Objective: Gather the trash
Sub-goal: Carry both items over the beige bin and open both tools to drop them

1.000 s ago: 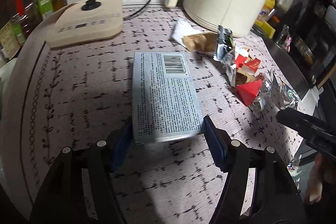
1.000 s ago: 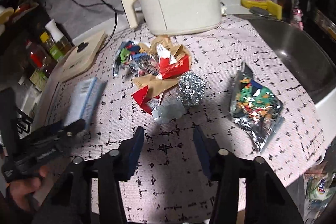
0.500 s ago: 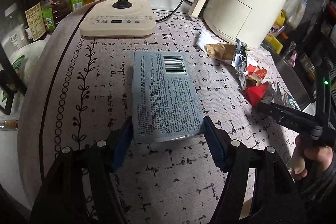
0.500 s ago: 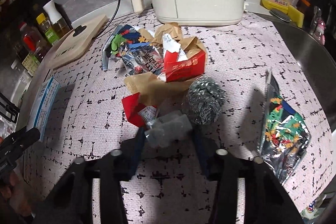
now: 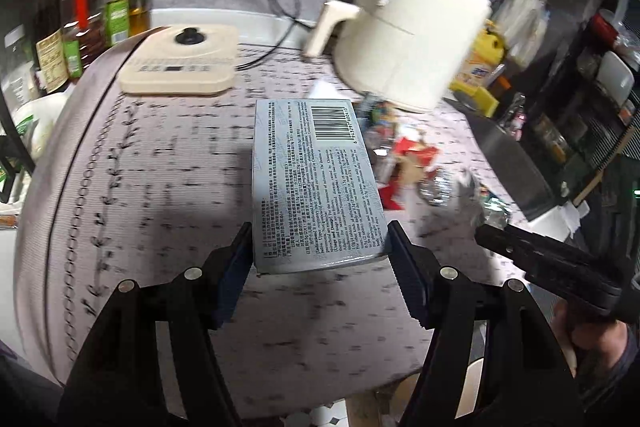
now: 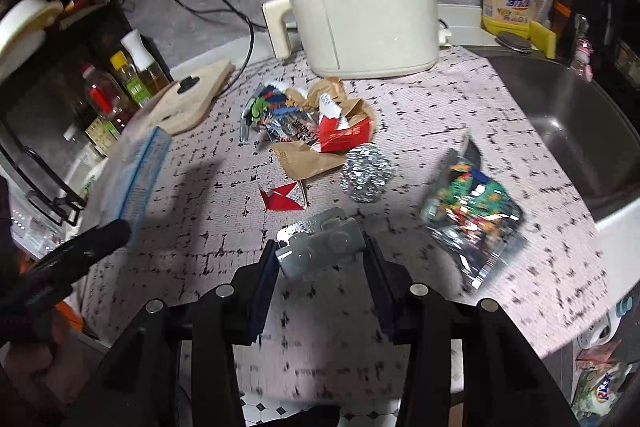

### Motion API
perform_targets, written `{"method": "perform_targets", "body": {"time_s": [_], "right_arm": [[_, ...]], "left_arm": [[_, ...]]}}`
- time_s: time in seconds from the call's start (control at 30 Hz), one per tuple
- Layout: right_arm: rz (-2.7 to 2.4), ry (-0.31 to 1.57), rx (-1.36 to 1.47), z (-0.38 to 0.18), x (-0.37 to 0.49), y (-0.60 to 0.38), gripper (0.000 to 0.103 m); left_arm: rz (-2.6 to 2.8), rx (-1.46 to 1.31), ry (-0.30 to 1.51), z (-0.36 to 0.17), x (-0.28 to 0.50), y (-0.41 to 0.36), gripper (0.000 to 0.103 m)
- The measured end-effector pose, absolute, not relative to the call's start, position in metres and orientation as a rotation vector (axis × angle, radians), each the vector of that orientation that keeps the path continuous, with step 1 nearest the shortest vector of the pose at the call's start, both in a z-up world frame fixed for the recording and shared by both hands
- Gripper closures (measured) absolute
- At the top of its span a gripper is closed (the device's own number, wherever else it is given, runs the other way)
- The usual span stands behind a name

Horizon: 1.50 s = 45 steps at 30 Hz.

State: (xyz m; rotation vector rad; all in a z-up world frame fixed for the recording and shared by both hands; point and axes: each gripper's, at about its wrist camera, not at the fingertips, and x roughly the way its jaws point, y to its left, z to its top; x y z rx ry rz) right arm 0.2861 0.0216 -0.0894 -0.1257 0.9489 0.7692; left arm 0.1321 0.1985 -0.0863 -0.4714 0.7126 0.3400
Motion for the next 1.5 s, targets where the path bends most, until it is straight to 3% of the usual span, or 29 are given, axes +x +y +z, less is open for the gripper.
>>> {"method": "perform_targets", "body": {"time_s": [0.37, 0.93, 1.03, 1.07, 1.1, 1.5], "right_arm": [[0.668, 0.923, -0.021, -0.065, 0.262, -0.110, 0.060], [0.427, 1.003, 0.100, -0.110, 0.213, -0.304, 0.059], [0.374, 1.035, 0.114, -0.123, 0.203, -0.331, 0.052], [0.355, 1.050, 0.138, -0.128, 0.199, -0.342, 0.035], [0.337, 1.049, 0.153, -0.130, 0.196, -0.352, 0.028], [0.155, 1.030, 0.267, -0.143, 0.152, -0.460, 0.026]], "left_arm": [[0.176, -0.417, 0.735, -0.078, 0.148, 0.088, 0.037], [-0.020, -0.317, 0.860, -0.099, 0.136, -0.070, 0.037], [-0.054, -0.302, 0.896, -0.109, 0.132, -0.094, 0.037], [-0.067, -0.299, 0.907, -0.112, 0.130, -0.101, 0.037], [-0.080, -0.292, 0.917, -0.115, 0.129, -0.108, 0.037], [-0.257, -0.200, 1.032, -0.153, 0.127, -0.203, 0.037]]}}
